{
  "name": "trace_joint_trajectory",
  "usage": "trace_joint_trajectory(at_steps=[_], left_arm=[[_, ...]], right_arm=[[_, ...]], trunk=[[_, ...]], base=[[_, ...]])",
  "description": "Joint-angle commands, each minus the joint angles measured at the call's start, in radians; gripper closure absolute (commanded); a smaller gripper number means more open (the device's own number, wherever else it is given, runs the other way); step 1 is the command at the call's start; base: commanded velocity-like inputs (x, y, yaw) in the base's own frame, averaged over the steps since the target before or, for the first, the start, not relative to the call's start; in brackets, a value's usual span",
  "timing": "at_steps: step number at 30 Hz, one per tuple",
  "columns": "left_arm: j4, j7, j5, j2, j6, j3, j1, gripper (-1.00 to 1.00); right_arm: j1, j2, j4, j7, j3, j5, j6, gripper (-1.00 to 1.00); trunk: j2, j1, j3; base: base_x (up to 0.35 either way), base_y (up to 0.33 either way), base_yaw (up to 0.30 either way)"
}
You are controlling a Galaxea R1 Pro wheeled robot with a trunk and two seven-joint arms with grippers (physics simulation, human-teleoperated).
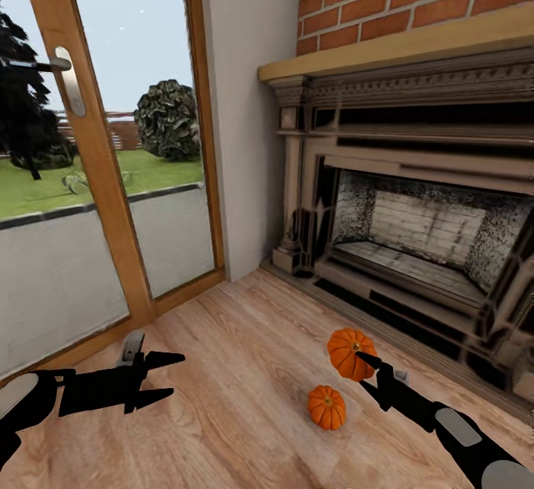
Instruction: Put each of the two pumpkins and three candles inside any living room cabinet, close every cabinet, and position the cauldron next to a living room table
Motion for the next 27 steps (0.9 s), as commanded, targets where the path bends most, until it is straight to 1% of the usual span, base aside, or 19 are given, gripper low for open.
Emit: trace_joint_trajectory(at_steps=[1,17,21,27], left_arm=[[-0.001,0.009,0.010,0.001,0.000,-0.001,0.000,-1.00],[0.000,0.009,0.010,0.000,0.000,-0.001,0.000,-1.00],[-0.001,0.009,0.010,0.001,0.000,-0.001,0.000,-1.00],[-0.001,0.009,0.010,0.001,0.000,-0.001,0.000,-1.00]], right_arm=[[-0.001,-0.001,0.001,0.002,0.007,-0.009,0.001,1.00],[-0.001,-0.001,0.009,0.002,0.007,-0.009,0.001,1.00],[-0.001,-0.001,0.009,0.002,0.007,-0.009,0.002,1.00],[-0.001,-0.001,0.009,0.001,0.007,-0.009,0.002,1.00]], trunk=[[0.000,0.000,0.000],[0.000,0.000,0.013],[0.000,0.000,0.016],[0.000,0.000,0.021]], base=[[0.000,0.254,-0.269],[0.000,0.240,-0.269],[0.000,0.120,-0.269],[0.000,0.019,-0.269]])
